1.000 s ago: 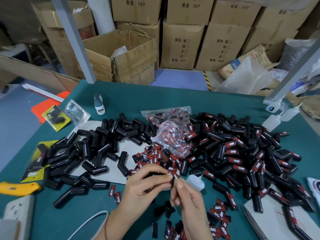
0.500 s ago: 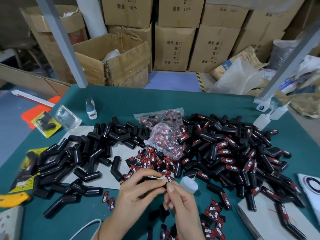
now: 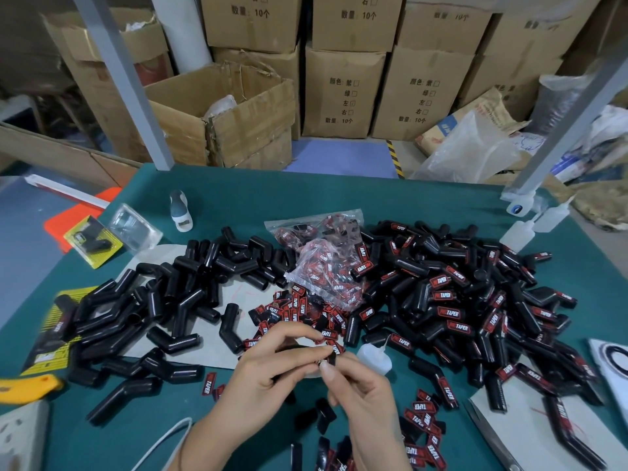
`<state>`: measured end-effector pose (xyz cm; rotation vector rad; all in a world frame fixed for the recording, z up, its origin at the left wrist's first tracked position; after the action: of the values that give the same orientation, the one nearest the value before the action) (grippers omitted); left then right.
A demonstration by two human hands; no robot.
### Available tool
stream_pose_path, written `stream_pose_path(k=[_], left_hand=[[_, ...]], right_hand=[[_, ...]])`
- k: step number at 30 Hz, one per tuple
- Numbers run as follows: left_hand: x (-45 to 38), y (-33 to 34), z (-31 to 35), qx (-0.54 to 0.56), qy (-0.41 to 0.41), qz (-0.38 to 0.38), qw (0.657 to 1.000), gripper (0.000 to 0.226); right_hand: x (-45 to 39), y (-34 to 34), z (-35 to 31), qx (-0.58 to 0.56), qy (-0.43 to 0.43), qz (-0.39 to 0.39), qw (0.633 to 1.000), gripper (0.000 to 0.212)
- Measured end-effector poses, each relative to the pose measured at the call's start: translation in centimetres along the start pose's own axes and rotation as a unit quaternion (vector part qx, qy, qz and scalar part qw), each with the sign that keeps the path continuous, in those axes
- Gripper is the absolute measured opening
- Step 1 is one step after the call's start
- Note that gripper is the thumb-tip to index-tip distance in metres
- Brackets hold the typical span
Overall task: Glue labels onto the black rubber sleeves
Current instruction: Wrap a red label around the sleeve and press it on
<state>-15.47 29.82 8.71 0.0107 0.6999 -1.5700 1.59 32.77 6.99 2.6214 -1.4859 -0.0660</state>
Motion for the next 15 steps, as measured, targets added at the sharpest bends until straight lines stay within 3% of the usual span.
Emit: stream_pose_path(k=[8, 15], left_hand=[[-0.16, 0.03, 0.49, -0.014, 0.010, 0.060, 0.998, 0.025], [0.00, -0.06, 0.45, -0.046, 0.032, 0.054, 0.997, 0.025]], right_hand=[[0.14, 0.16, -0.71, 0.000, -0.009, 0.011, 1.000, 0.032], [0.13, 0.09, -0.90, 0.001, -0.017, 0.020, 1.000, 0.039]])
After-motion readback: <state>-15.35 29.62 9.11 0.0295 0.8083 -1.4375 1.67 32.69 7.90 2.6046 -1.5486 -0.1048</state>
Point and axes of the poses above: each hand's wrist, its own x-axis away from the middle knuckle, its own y-axis out of the palm, z = x × y, the point moved 2 cm from there along -x, towards the middle knuckle, and after that the axes turned 9 degrees about -z, right-handed, at the moved point
